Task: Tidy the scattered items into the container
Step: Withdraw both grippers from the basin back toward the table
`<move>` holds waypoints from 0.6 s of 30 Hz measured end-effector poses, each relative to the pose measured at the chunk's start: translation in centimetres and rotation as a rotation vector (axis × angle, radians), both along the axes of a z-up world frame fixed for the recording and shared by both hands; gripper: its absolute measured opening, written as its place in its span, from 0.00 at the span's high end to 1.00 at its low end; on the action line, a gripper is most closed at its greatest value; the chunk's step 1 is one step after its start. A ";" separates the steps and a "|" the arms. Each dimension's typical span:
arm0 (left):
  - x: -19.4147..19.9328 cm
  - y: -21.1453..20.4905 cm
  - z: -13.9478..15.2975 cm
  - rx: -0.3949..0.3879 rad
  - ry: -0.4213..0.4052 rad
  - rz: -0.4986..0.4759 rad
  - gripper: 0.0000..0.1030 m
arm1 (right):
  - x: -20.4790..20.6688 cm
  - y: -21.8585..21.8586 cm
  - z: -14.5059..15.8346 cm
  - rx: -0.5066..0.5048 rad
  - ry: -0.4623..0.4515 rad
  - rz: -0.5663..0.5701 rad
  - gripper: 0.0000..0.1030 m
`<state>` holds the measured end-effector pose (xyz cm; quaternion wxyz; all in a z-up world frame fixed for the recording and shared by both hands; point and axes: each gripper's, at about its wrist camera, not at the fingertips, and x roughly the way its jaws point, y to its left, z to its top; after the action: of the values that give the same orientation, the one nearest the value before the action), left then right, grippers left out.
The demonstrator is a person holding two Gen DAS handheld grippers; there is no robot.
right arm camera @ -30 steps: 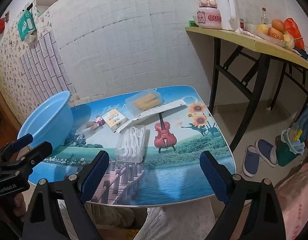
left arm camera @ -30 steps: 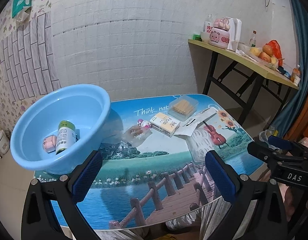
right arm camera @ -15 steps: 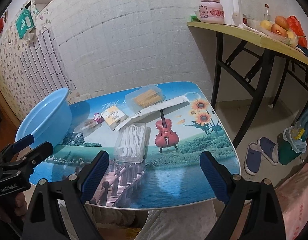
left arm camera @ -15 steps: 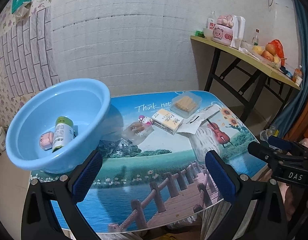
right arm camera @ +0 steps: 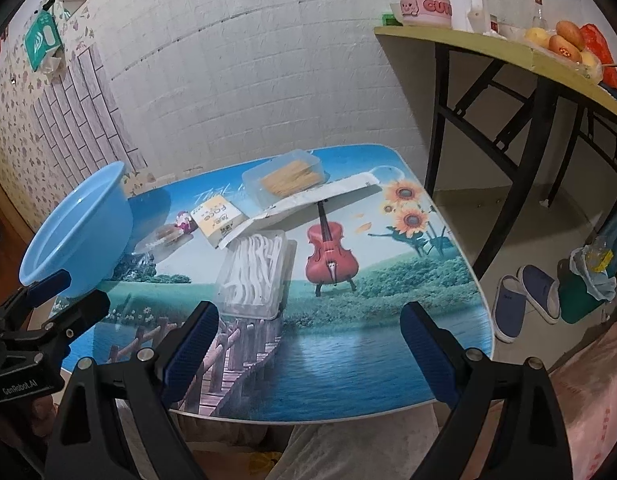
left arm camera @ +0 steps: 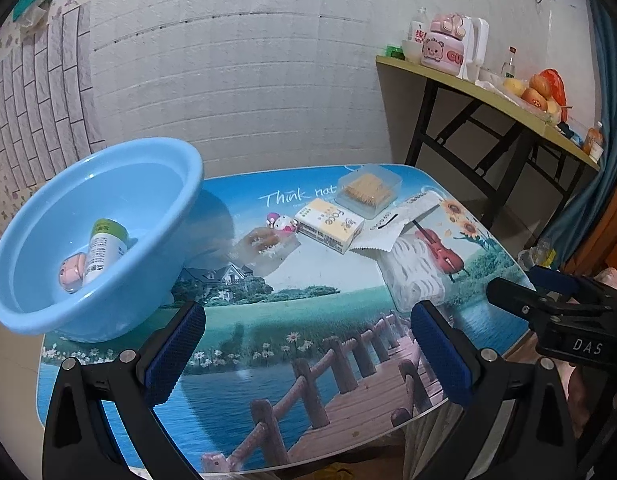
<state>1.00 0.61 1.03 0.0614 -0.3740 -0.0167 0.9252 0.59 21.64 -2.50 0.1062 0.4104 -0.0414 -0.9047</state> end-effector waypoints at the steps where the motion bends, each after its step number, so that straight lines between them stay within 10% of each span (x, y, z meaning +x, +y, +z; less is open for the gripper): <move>1: -0.1 0.0 -0.2 -0.001 -0.003 -0.002 0.00 | -0.1 -0.2 -0.1 0.000 -0.003 0.004 0.09; 18: -1.5 -1.3 -3.9 -0.006 -0.058 -0.009 0.00 | -4.4 -5.5 -2.6 0.067 -0.002 0.081 0.10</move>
<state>-0.49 -0.64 -2.87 0.0637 -0.4007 -0.0141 0.9139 -3.77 16.19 -5.15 0.1290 0.4161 0.0057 -0.9001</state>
